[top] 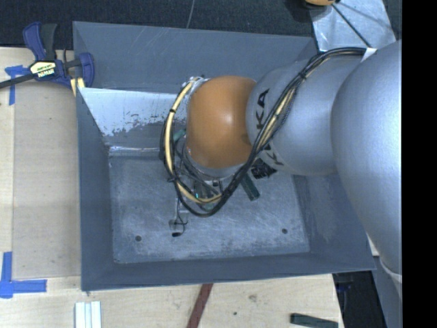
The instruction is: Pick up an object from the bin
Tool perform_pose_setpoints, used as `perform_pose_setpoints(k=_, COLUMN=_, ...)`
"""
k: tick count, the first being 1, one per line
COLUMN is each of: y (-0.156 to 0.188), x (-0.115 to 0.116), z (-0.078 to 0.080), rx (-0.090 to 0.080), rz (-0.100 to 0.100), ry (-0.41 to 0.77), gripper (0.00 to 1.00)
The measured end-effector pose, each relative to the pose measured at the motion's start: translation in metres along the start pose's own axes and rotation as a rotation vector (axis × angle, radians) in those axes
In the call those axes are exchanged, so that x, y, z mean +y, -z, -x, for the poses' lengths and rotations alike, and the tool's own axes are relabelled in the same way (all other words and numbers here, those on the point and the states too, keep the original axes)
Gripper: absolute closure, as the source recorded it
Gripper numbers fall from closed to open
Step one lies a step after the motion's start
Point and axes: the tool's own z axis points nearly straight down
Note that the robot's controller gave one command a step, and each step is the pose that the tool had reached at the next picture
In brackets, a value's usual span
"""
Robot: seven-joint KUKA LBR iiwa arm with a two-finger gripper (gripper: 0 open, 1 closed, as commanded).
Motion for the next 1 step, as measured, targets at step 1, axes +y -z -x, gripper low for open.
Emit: perform_pose_setpoints(k=1, y=0.0042, x=-0.0005, z=0.0022, rx=-0.008, rz=0.001, ry=-0.003, gripper=0.0)
